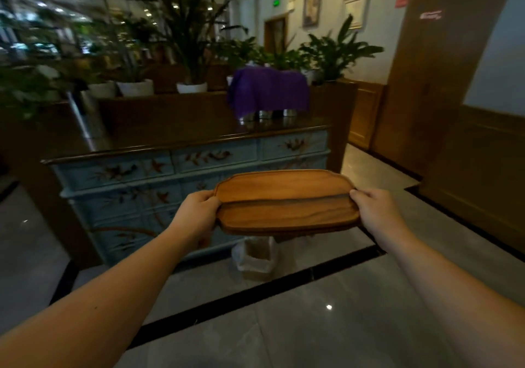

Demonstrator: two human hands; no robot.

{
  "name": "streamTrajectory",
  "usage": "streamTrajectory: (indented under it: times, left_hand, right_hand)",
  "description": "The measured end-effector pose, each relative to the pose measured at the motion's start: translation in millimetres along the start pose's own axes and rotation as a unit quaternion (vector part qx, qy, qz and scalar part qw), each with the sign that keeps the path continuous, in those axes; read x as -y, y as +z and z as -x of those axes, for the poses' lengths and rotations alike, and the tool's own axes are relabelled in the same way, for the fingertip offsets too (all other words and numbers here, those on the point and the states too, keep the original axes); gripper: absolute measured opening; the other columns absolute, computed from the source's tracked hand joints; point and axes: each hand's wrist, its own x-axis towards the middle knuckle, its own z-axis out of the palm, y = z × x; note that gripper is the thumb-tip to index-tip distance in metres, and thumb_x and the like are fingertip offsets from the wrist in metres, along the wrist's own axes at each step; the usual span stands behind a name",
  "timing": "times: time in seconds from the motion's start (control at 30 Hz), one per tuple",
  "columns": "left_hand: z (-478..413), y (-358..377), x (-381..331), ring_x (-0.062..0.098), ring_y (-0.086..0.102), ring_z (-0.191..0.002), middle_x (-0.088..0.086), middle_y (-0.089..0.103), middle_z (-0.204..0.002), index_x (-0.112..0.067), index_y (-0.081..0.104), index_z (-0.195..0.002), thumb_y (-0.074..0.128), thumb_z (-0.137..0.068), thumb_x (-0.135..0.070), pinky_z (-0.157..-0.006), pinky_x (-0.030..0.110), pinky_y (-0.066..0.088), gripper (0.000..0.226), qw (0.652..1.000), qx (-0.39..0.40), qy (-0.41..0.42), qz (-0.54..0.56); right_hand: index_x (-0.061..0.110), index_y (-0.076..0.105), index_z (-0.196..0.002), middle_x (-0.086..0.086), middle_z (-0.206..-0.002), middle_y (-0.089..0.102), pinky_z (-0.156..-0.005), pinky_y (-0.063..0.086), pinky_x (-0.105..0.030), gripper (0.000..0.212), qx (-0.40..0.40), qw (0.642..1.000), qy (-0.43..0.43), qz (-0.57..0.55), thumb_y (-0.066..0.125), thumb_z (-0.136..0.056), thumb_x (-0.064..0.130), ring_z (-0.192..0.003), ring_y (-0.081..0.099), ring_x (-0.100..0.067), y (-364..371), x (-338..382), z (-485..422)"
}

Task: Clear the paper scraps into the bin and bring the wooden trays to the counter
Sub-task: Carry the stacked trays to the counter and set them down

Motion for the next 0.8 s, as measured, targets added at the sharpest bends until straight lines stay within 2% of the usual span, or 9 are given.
streamTrajectory:
  times: [0.1, 0.17, 0.23, 0.33, 0.43, 0.5, 0.63, 0.73, 0.8]
  left_hand:
    - [-36, -36, 17, 0.028, 0.053, -0.062, 0.016, 0.056, -0.069, 0.002, 0.068, -0.098, 0.044, -0.093, -0.016, -0.064, 0.042, 0.045, 0.030, 0.999, -0.046, -0.023, 0.001]
    - [-60, -63, 27, 0.031, 0.057, -0.064, 0.018, 0.060, -0.071, -0.005, 0.071, -0.091, 0.046, -0.094, -0.016, -0.066, 0.046, 0.051, 0.027, 0.996, -0.078, -0.033, 0.000]
    - [-84, -89, 36, 0.040, 0.063, -0.072, 0.026, 0.068, -0.081, -0.016, 0.071, -0.081, 0.049, -0.095, -0.018, -0.078, 0.053, 0.055, 0.026, 0.993, -0.107, -0.045, 0.006]
    - [-124, -127, 52, 0.047, 0.065, -0.091, 0.031, 0.069, -0.096, -0.016, 0.071, -0.079, 0.051, -0.095, -0.020, -0.088, 0.059, 0.053, 0.026, 0.991, -0.120, -0.050, 0.011]
    - [-174, -167, 63, 0.041, 0.068, -0.088, 0.023, 0.073, -0.091, -0.017, 0.072, -0.084, 0.050, -0.096, -0.022, -0.087, 0.054, 0.055, 0.025, 0.991, -0.121, -0.052, 0.020]
    - [-205, -190, 64, 0.033, 0.068, -0.077, 0.017, 0.072, -0.083, -0.019, 0.071, -0.084, 0.049, -0.097, -0.022, -0.082, 0.045, 0.055, 0.026, 0.991, -0.123, -0.059, 0.013]
    - [-275, -235, 67, 0.025, 0.065, -0.067, 0.013, 0.071, -0.078, -0.019, 0.071, -0.089, 0.051, -0.096, -0.022, -0.073, 0.041, 0.055, 0.021, 0.991, -0.120, -0.060, 0.001]
    - [-316, -255, 69, 0.039, 0.070, -0.086, 0.021, 0.074, -0.091, -0.023, 0.071, -0.088, 0.053, -0.094, -0.025, -0.086, 0.052, 0.057, 0.019, 0.991, -0.113, -0.074, -0.002]
    - [-346, -263, 73, 0.040, 0.069, -0.089, 0.022, 0.074, -0.093, -0.022, 0.072, -0.087, 0.054, -0.094, -0.025, -0.086, 0.054, 0.055, 0.020, 0.991, -0.112, -0.068, -0.015]
  right_hand:
    - [0.007, 0.069, -0.071, -0.009, -0.064, 0.059, -0.058, 0.039, -0.034, 0.039, 0.057, 0.998, -0.028, -0.013, 0.050, -0.097, 0.029, -0.066, 0.058, -0.026, 58, 22, -50]
    - [0.003, 0.070, -0.076, -0.010, -0.067, 0.061, -0.059, 0.039, -0.034, 0.037, 0.088, 0.995, -0.048, -0.017, 0.051, -0.097, 0.028, -0.067, 0.058, -0.025, 101, 36, -78]
    - [-0.003, 0.068, -0.076, -0.012, -0.066, 0.056, -0.057, 0.037, -0.033, 0.041, 0.113, 0.991, -0.065, -0.021, 0.050, -0.097, 0.027, -0.064, 0.055, -0.026, 143, 48, -103]
    - [-0.004, 0.065, -0.076, -0.014, -0.066, 0.053, -0.057, 0.035, -0.035, 0.044, 0.130, 0.989, -0.063, -0.027, 0.049, -0.097, 0.030, -0.064, 0.054, -0.032, 206, 64, -138]
    - [0.000, 0.069, -0.080, -0.024, -0.076, 0.064, -0.059, 0.040, -0.035, 0.040, 0.129, 0.989, -0.054, -0.042, 0.049, -0.098, 0.030, -0.075, 0.063, -0.039, 269, 89, -176]
    - [-0.001, 0.071, -0.084, -0.028, -0.083, 0.067, -0.060, 0.042, -0.035, 0.038, 0.126, 0.990, -0.047, -0.046, 0.050, -0.097, 0.029, -0.076, 0.064, -0.040, 301, 106, -198]
    - [-0.006, 0.065, -0.083, -0.015, -0.067, 0.055, -0.057, 0.038, -0.035, 0.041, 0.153, 0.986, -0.036, -0.048, 0.049, -0.098, 0.028, -0.061, 0.055, -0.030, 351, 138, -245]
    - [0.003, 0.062, -0.074, -0.009, -0.058, 0.050, -0.056, 0.038, -0.036, 0.038, 0.161, 0.986, -0.034, -0.034, 0.048, -0.098, 0.029, -0.056, 0.053, -0.027, 378, 150, -276]
    - [0.005, 0.061, -0.071, -0.009, -0.057, 0.051, -0.056, 0.039, -0.036, 0.039, 0.161, 0.986, -0.033, -0.030, 0.048, -0.099, 0.030, -0.055, 0.054, -0.027, 396, 155, -301]
